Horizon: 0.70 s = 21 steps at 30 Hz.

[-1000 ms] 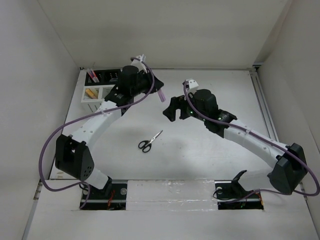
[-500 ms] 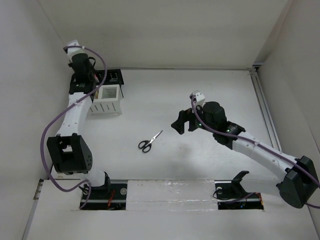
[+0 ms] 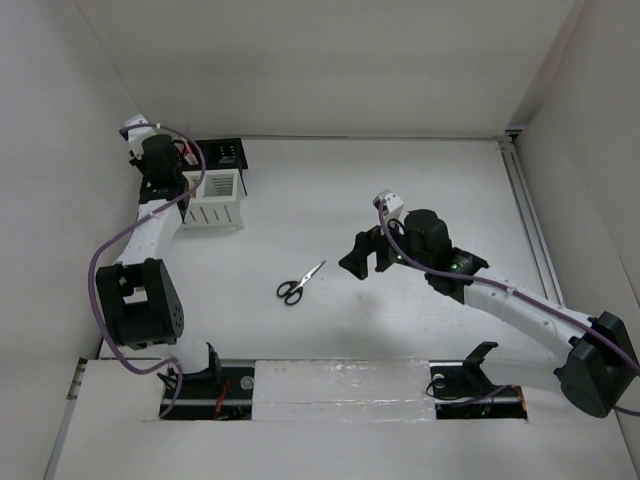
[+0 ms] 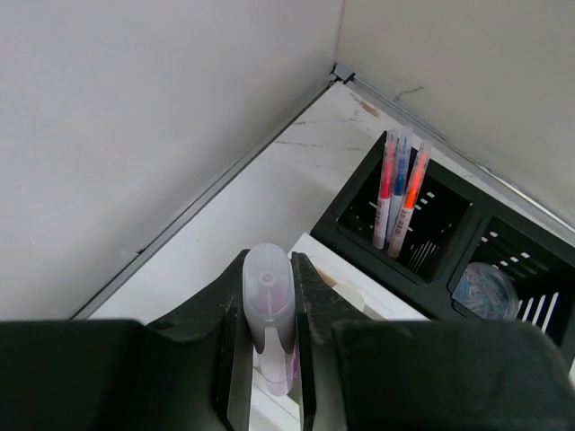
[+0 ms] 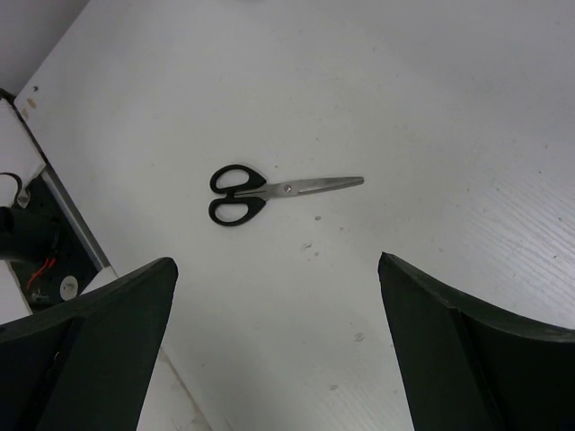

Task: Sort the stationery into containers
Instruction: Place the stationery into the container

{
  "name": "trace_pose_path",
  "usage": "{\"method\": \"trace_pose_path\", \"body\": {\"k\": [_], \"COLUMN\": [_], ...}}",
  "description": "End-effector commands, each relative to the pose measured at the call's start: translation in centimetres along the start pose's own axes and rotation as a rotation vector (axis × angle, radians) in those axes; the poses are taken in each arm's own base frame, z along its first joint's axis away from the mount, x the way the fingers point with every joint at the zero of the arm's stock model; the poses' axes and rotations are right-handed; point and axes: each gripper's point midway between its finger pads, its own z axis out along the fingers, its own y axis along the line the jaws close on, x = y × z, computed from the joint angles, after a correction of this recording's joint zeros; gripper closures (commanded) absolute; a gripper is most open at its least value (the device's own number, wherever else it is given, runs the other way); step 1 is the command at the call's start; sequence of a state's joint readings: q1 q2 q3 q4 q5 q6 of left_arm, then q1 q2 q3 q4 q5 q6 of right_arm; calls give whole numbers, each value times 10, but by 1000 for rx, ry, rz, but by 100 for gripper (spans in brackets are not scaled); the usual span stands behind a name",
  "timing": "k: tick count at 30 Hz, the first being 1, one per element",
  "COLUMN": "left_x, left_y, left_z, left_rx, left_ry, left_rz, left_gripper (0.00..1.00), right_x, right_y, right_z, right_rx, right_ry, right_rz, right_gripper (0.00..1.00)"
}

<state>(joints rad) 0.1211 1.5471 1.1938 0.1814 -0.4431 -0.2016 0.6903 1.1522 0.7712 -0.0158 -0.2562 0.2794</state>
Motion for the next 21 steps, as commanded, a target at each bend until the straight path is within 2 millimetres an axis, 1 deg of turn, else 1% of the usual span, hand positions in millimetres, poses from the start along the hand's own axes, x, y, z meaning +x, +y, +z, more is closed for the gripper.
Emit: {"method": "trace_pose_path", "body": {"k": [1, 2, 5, 6, 7, 8, 10, 13, 15, 16, 18, 19, 20, 21], "left_x": [-10, -6, 4, 1, -1, 0, 7, 10, 12, 12, 15, 11, 15, 13], "left_y": [1, 2, -3, -7, -7, -11, -13, -15, -17, -17, -16, -14, -13, -13], "left_z": [7, 7, 13, 13, 13, 13, 18, 20, 20, 20, 20, 19, 19, 19], "left_rx": [-14, -16, 3, 18, 20, 42, 40, 51, 61, 61, 61, 50, 48, 51], "left_ry": [-68, -60, -48, -55, -63, -56, -46, -42, -42, -42, -41, -52, -45, -55], "left_rz": [-67, -62, -69, -83, -88, -87, -92, -92, -93, -102, -102, -106, -102, -98], "left_gripper": [100, 100, 100, 100, 100, 100, 100, 100, 100, 100, 92, 87, 86, 83], "right_x": [-24, -24, -24, -19, -19, -19, -19, -17, -15, -19, -17, -19, -19, -19], "right_y": [18, 18, 18, 17, 17, 17, 17, 15, 19, 20, 18, 19, 19, 19], "right_z": [-2, -2, -2, -1, -1, -1, -1, 1, 1, 1, 3, 3, 3, 3], "right_rx": [-73, -73, -73, -71, -71, -71, -71, -68, -76, -78, -75, -78, -78, -78], "right_ry": [-81, -81, -81, -73, -73, -73, -73, -63, -60, -68, -60, -68, -68, -68], "right_rz": [-52, -52, -52, -50, -50, -50, -50, -47, -50, -52, -59, -62, -62, -62], "right_gripper": [0, 0, 0, 0, 0, 0, 0, 0, 0, 0, 0, 0, 0, 0]}}
